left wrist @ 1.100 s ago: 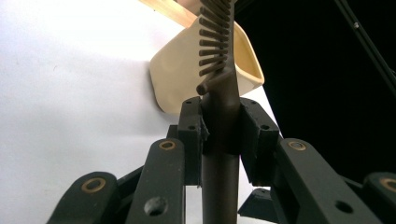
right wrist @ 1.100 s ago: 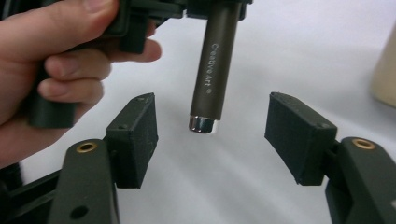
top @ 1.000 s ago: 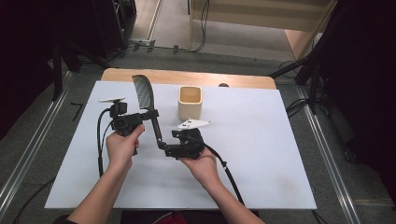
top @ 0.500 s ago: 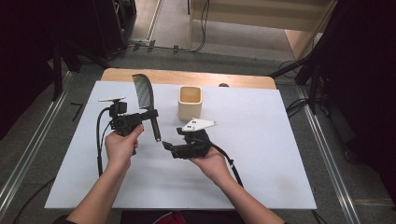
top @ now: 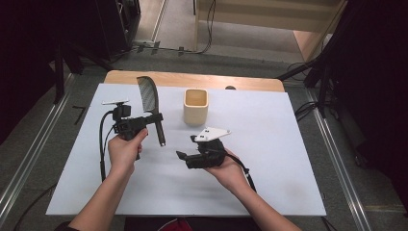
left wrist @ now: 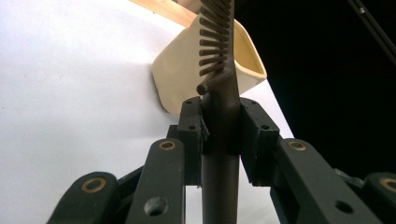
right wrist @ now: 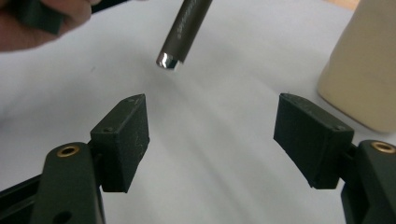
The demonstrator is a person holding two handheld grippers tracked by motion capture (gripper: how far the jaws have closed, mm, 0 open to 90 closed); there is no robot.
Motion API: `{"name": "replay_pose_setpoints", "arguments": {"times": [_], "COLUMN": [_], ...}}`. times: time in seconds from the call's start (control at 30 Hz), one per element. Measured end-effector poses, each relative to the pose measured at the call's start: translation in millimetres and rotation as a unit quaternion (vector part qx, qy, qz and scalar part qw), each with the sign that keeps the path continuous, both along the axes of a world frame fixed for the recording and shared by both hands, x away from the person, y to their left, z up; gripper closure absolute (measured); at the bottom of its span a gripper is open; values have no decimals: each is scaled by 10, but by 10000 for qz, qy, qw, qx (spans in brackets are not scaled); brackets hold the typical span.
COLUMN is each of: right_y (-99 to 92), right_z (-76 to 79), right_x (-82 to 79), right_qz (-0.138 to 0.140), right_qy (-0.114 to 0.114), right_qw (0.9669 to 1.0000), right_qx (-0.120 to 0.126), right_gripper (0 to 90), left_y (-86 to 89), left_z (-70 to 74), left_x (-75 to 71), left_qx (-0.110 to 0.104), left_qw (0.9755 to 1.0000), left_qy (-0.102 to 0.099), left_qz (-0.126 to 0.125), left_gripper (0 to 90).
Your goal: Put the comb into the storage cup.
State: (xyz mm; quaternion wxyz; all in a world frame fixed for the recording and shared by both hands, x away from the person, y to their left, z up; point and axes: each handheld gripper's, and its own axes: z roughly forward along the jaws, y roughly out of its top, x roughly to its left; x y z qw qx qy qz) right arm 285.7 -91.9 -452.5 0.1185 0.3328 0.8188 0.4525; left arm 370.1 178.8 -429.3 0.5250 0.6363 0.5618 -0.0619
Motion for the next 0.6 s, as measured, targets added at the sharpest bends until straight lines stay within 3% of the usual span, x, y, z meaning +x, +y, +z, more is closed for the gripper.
{"name": "replay_pose_setpoints", "arguments": {"times": [0.17, 0.6], "right_y": [-95, -404], "right_z": [-34, -64], "right_x": [-69, -155], "right_qz": [105, 108], "right_qy": [-102, -185], "right_qw": [9992, 9988], "right_qx": [-374, -442], "right_gripper": [249, 249], "left_y": [-5, 8], "left_z": [-1, -7], "left_x": [2, 19], "left_qx": [7, 144], "left_qw": [10000, 9999], "left_qy": [-14, -54], "left_qz": [-12, -20], "left_gripper": [731, 731]}}
